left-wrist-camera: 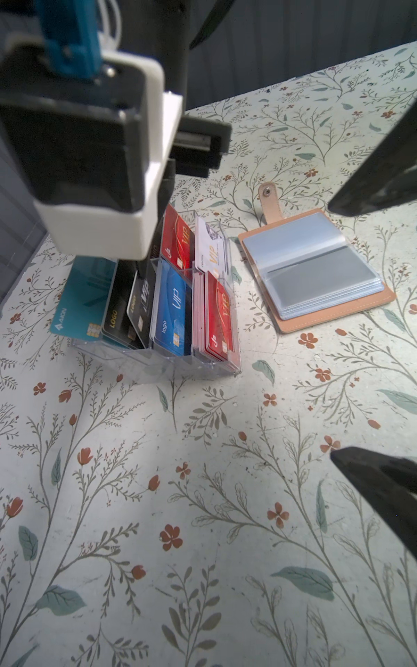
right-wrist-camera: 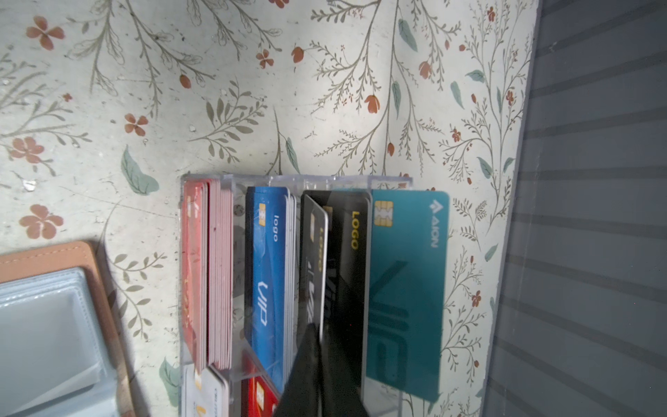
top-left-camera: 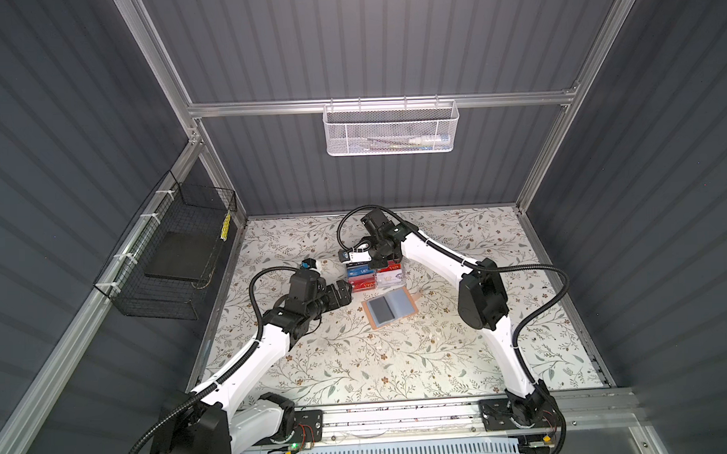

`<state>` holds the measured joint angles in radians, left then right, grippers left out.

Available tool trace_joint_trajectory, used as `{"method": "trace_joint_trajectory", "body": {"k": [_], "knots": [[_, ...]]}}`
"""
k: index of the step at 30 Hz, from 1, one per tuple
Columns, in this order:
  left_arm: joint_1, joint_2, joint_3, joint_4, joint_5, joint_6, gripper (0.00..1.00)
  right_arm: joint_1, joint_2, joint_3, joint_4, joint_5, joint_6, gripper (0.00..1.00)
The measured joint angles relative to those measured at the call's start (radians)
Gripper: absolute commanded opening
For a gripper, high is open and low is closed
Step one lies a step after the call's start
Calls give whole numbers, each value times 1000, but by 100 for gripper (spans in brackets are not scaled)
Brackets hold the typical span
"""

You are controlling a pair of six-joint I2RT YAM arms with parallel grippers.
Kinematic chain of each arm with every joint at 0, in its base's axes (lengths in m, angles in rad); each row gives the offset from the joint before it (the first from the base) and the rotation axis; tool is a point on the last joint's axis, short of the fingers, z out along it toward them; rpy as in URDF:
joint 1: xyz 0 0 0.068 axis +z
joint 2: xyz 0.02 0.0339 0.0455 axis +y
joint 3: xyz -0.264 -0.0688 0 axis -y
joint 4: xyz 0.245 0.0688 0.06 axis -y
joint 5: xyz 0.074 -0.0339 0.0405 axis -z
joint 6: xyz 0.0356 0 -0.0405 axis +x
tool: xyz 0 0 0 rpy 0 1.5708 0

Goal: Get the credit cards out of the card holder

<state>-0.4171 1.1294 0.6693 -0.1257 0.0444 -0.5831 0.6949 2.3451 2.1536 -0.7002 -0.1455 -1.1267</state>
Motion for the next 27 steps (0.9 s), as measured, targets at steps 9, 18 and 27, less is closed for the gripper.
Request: {"method": "trace_joint_trajectory", "body": {"k": [9,18,27], "knots": [[0,0,-10,15,0,0,100,0,0,-16,23,19,0,15],[0,4,-10,29,1,-1,100,0,0,-16,41,19,1,17],[2,8,-10,44,5,-3,100,6,0,-16,52,19,5,12]]}}
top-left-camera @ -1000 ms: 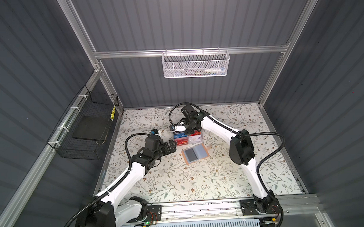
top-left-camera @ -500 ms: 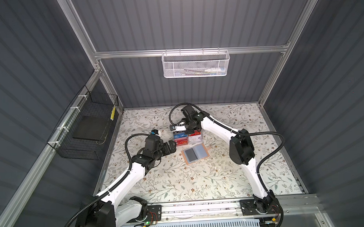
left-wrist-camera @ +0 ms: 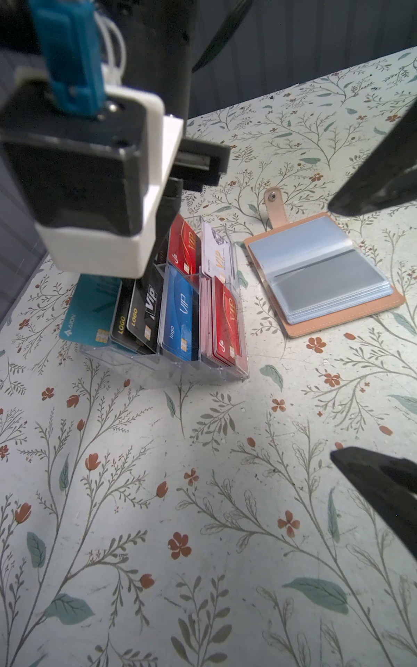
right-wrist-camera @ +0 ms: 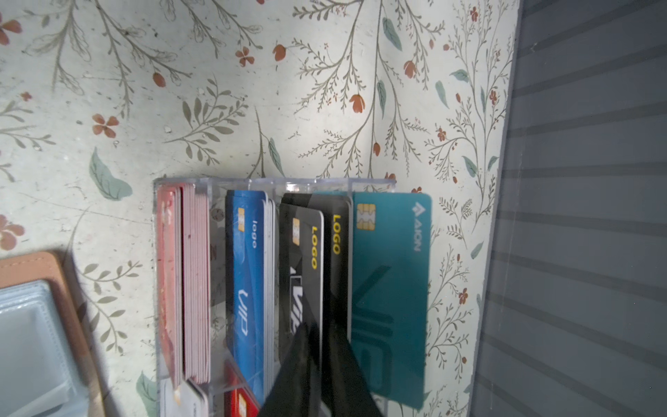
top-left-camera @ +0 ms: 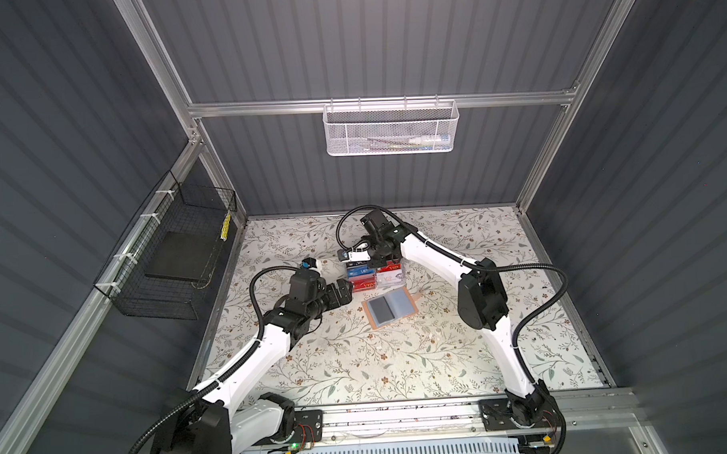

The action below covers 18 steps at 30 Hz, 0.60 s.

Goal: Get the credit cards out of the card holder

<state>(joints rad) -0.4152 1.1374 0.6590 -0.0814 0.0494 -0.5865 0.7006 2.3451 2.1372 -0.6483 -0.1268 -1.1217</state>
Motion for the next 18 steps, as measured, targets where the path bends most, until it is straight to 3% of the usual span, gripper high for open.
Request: {"method": "trace_joint_trajectory", "body": {"k": [18], "knots": [[5,0,-16,10,3,0,100,14,10,14,13,-1,14,11]]}}
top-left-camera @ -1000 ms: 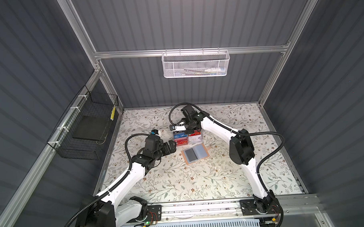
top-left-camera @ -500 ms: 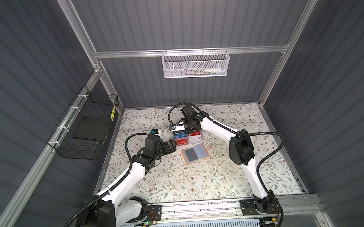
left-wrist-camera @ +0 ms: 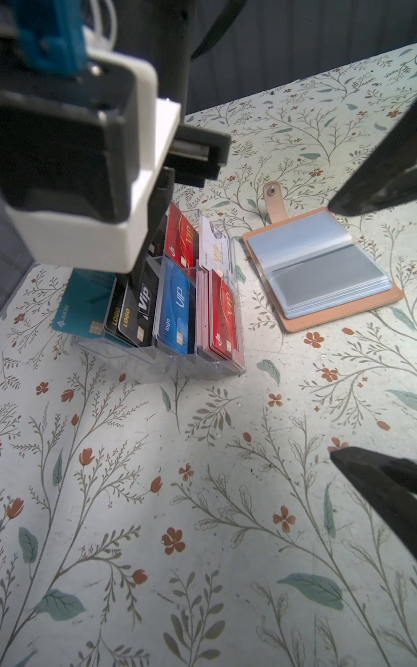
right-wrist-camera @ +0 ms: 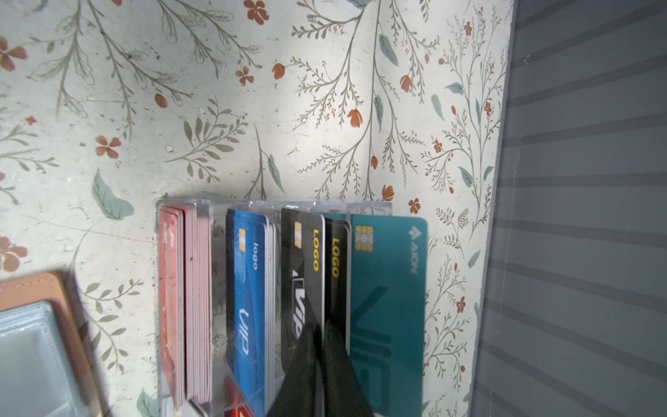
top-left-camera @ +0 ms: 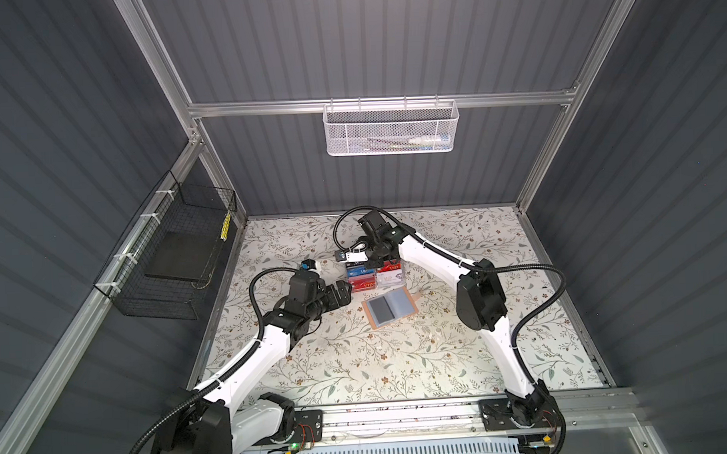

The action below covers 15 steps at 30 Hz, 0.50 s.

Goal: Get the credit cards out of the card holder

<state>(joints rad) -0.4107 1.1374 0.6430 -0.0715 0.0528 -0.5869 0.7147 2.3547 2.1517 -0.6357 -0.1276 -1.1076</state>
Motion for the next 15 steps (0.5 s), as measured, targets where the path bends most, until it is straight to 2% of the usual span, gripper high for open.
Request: {"method": "trace_joint_trajectory", "body": {"k": [15], "knots": [[2,0,-9,5,0,0,100,1,10,10,3,1,7,18]]}}
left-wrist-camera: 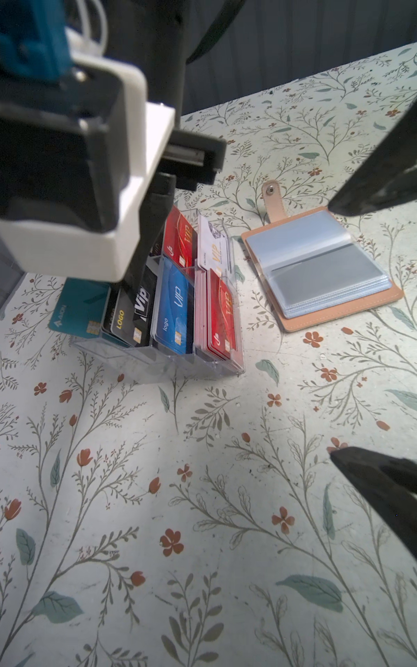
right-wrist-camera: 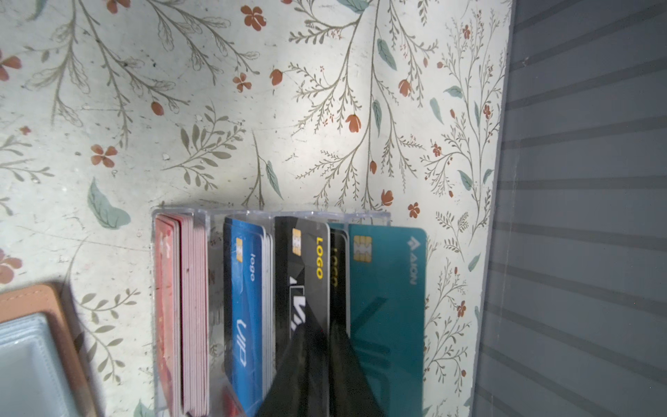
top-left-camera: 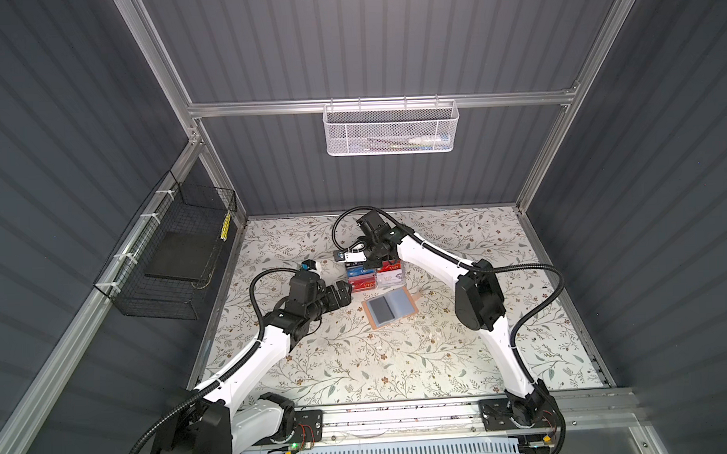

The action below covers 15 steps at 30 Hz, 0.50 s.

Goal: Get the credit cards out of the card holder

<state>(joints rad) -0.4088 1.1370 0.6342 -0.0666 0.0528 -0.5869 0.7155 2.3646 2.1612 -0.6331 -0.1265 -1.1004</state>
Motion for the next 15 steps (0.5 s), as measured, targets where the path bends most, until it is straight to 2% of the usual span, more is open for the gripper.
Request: {"method": "trace_joint_trajectory", "body": {"k": [15], "knots": [[5,0,-7,0,4,0,100,-2,0,-1,14,8,1,21]]}}
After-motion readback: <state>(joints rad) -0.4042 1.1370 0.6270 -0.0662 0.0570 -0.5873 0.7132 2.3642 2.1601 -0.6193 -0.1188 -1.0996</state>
